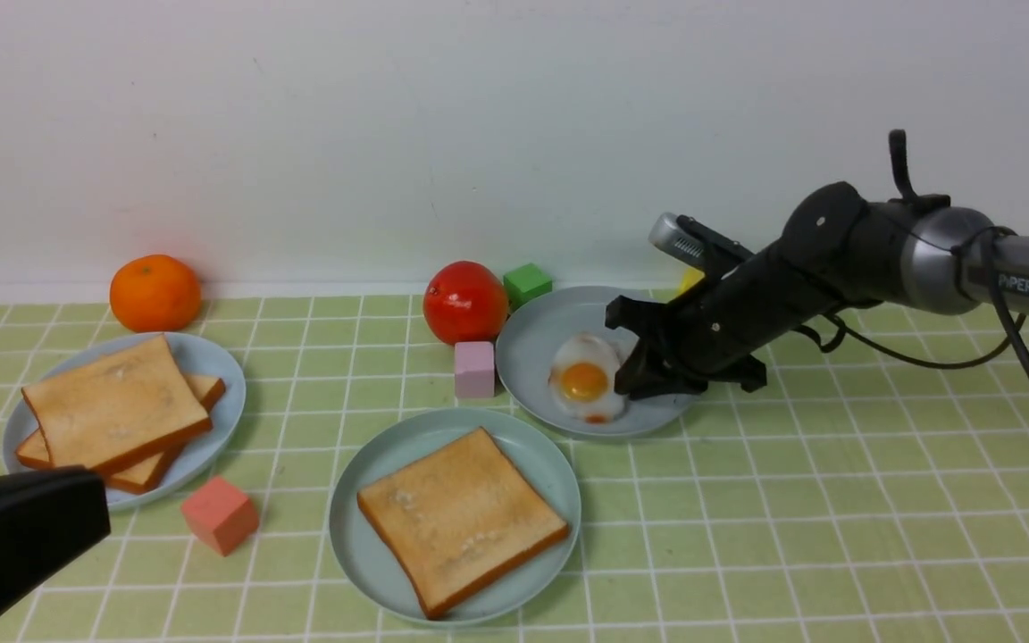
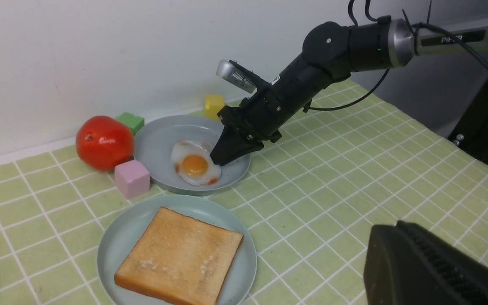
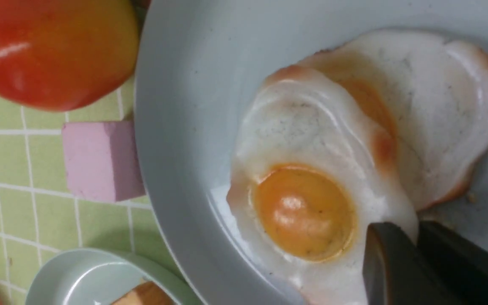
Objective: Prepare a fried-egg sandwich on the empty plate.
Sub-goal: Use the right arm to grab a fried egg
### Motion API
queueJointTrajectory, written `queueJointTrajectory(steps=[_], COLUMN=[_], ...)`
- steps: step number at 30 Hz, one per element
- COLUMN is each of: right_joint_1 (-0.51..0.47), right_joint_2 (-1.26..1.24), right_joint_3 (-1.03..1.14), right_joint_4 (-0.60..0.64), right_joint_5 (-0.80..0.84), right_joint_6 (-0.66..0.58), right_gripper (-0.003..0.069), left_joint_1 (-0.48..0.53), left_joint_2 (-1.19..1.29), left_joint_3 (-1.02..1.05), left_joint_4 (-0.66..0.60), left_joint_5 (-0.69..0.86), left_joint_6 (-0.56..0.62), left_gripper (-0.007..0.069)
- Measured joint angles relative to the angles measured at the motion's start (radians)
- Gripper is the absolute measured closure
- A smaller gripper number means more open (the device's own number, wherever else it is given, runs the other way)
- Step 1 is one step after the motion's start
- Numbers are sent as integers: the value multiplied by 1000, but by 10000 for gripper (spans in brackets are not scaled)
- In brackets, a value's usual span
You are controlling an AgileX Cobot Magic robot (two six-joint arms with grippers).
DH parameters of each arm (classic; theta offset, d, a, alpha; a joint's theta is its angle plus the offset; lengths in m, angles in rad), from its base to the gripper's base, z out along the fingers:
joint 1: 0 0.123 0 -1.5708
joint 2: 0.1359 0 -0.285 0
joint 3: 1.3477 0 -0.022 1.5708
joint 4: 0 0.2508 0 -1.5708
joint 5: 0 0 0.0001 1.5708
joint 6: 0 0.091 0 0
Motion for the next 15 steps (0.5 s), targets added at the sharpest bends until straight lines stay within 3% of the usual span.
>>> queueJointTrajectory(steps=[15], right_joint_1=[0], right_joint_2=[-42], right_joint_3=[1], right_joint_4=[43], right_joint_5=[43], right_joint_6=[-66], right_gripper=[618], left_joint_1=[0], left_joint_2=[0], left_joint_3=[0], left_joint_4=[0], left_joint_5=[27], left_joint_6=[0], left_gripper=[638])
